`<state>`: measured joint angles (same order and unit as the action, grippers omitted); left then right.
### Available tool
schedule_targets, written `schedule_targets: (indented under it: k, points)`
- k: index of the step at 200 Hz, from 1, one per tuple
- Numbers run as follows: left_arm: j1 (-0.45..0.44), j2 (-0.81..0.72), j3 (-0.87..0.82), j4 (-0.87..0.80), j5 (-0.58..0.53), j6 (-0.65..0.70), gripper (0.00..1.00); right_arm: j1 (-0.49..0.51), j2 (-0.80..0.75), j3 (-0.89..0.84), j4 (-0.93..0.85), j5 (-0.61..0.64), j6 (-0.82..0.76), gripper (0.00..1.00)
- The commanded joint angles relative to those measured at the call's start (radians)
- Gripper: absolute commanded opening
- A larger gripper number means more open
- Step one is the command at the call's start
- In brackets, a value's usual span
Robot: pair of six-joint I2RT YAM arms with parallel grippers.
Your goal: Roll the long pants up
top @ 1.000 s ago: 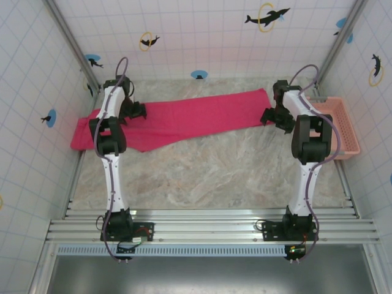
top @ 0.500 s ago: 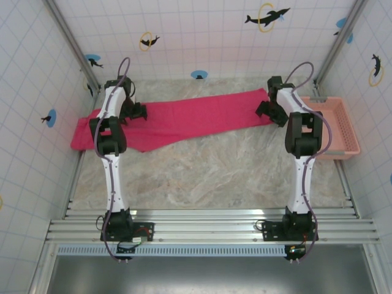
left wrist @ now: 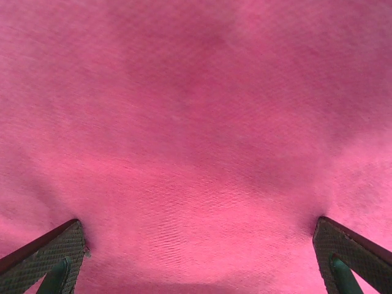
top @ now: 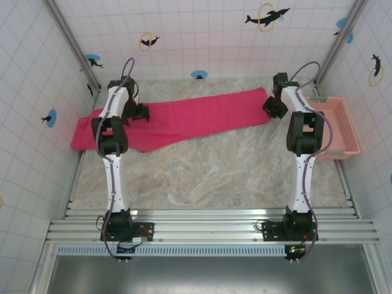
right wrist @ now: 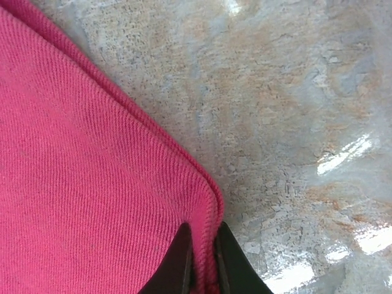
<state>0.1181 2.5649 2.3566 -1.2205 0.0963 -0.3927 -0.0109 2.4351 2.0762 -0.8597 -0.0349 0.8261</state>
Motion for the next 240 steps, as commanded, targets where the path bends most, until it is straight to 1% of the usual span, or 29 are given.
schedule_targets:
  k: [1,32,39,44,61,93,121,141,155,159,173,196,219,240]
  points:
    - [-0.072,0.006,0.002,-0.061,0.046,-0.015,0.98,0.002,-0.042,-0.025,0.023,-0.046,-0.044,0.0]
    - [-0.159,0.066,0.069,-0.08,0.067,-0.042,0.97,-0.01,-0.129,0.023,0.03,-0.078,-0.098,0.0]
    - [-0.177,0.085,0.084,-0.083,0.082,-0.055,0.98,-0.013,-0.132,0.032,0.034,-0.094,-0.106,0.0]
    - [-0.187,0.099,0.097,-0.085,0.095,-0.066,0.97,-0.016,-0.169,0.037,0.037,-0.103,-0.112,0.0]
    - [-0.219,0.135,0.13,-0.082,0.124,-0.106,0.97,-0.03,-0.211,0.058,0.037,-0.133,-0.133,0.0]
    - [-0.276,0.168,0.135,-0.021,0.194,-0.215,0.97,-0.065,-0.273,0.086,0.03,-0.182,-0.167,0.0]
    - [-0.327,0.187,0.155,0.019,0.231,-0.309,0.98,-0.108,-0.318,0.098,0.023,-0.214,-0.199,0.0]
    - [-0.369,0.194,0.163,0.083,0.279,-0.397,0.98,-0.148,-0.338,0.116,0.021,-0.259,-0.213,0.0]
    - [-0.406,0.212,0.199,0.129,0.31,-0.462,0.98,-0.169,-0.343,0.143,0.01,-0.273,-0.229,0.0]
    - [-0.418,0.219,0.21,0.144,0.321,-0.481,0.97,-0.173,-0.343,0.149,0.008,-0.309,-0.233,0.0]
    - [-0.461,0.245,0.239,0.211,0.372,-0.553,0.98,-0.188,-0.343,0.17,-0.001,-0.344,-0.243,0.0]
    - [-0.512,0.28,0.24,0.318,0.454,-0.674,0.97,-0.201,-0.344,0.202,-0.022,-0.383,-0.269,0.0]
    - [-0.537,0.278,0.238,0.362,0.466,-0.692,0.97,-0.201,-0.349,0.249,-0.072,-0.392,-0.304,0.0]
    - [-0.533,0.236,0.228,0.403,0.469,-0.657,0.97,-0.199,-0.357,0.283,-0.12,-0.389,-0.336,0.0]
